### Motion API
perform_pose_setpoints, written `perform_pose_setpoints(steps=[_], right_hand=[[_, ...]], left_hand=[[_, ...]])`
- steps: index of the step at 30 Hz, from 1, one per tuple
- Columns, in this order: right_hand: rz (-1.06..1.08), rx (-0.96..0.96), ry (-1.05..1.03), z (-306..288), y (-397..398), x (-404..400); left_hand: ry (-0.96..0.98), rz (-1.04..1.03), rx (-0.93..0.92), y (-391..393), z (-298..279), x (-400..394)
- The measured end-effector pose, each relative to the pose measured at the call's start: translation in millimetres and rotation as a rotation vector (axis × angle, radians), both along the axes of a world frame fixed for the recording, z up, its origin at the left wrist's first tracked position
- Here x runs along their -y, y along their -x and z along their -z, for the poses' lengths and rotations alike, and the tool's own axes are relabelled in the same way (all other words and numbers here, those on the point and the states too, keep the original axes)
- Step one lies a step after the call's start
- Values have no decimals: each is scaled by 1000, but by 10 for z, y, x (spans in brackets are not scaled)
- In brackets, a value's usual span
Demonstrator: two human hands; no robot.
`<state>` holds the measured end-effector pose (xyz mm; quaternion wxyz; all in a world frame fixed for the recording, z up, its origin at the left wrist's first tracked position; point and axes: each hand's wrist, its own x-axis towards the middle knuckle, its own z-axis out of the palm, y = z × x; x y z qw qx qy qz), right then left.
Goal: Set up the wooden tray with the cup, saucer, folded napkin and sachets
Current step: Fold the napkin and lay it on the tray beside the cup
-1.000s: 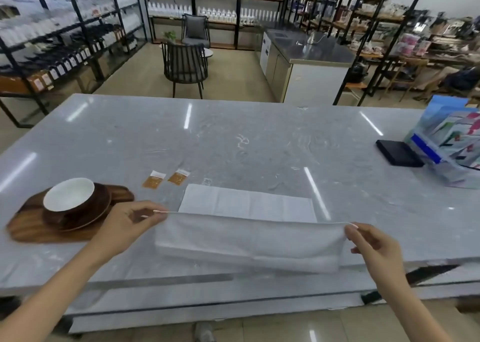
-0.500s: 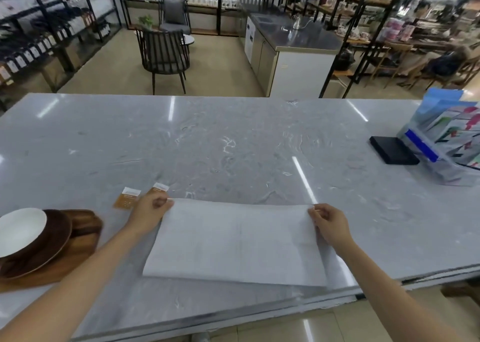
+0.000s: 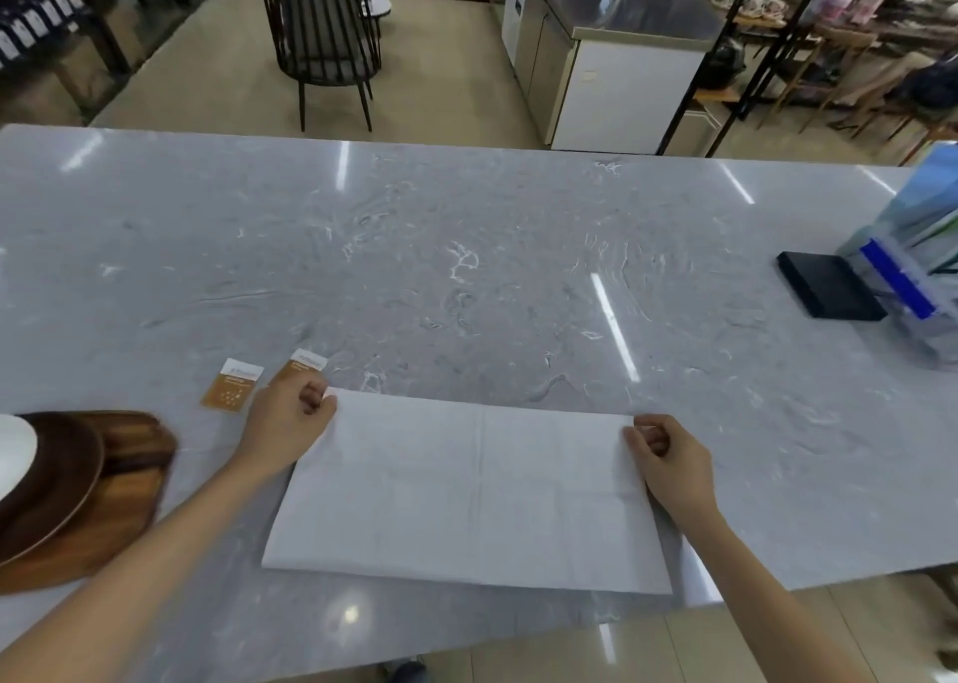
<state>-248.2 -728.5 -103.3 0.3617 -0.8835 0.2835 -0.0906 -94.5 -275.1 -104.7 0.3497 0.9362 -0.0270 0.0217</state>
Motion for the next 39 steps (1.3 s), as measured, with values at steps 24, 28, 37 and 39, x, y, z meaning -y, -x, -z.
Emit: perform_pose_setpoints(steps=[24, 28, 37, 39], right_hand=[[-552, 65, 431, 61, 296, -1996], [-554, -57, 463, 233, 393, -1846], [-410, -212, 493, 314, 705, -1123], [-378, -233, 493, 312, 805, -923]], left_hand=[[-449, 530, 32, 1372, -47, 1071], [-542, 490, 7, 1463, 168, 907], [-549, 278, -24, 1436, 248, 345], [-555, 242, -33, 1426, 234, 233]])
